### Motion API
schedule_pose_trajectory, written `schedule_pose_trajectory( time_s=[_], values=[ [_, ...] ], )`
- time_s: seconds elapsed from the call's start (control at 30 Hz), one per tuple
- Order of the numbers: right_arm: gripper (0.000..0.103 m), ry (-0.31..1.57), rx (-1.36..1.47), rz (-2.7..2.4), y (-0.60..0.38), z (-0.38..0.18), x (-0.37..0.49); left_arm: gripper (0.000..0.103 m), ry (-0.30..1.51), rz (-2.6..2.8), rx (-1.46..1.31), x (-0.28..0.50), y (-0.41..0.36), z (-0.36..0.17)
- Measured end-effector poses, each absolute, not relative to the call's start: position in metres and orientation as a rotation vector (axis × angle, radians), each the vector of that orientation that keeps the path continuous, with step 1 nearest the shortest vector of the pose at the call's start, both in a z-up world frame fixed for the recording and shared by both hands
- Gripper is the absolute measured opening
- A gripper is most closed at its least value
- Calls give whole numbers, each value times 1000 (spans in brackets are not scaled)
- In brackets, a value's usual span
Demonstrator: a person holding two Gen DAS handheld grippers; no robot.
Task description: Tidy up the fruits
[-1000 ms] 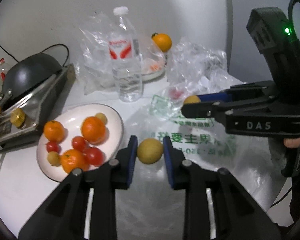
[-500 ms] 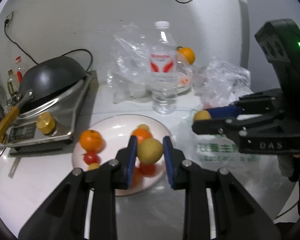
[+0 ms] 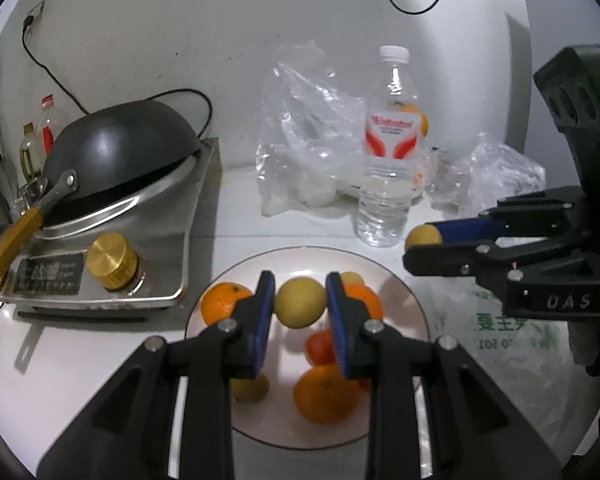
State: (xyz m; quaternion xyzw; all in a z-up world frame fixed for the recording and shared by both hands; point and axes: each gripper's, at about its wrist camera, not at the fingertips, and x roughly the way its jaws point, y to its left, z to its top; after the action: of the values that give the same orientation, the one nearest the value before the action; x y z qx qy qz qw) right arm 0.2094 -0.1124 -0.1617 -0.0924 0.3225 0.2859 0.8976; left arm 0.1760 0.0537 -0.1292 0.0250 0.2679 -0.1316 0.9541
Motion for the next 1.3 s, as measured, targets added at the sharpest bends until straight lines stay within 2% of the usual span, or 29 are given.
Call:
schedule_pose_trajectory(
  time_s=[0.73,0.87,1.03,1.17,1.3],
  values=[
    [28,726,-158,581,-65,-190,272,28,571,-293,-98,201,75,-142],
    [37,744,-160,575,-66,-194,273,28,555,-287,-110,198,78,-141],
    [38,716,-151,553,-74,-183,264,28,562,-269,-126,200,82,-141],
    [50,687,-129,537,-86,-167,250,30,543,-225,-68,198,78,-138],
    [52,650,-117,513,-99,-153,235,33,498,-205,-51,181,78,-122]
  ],
)
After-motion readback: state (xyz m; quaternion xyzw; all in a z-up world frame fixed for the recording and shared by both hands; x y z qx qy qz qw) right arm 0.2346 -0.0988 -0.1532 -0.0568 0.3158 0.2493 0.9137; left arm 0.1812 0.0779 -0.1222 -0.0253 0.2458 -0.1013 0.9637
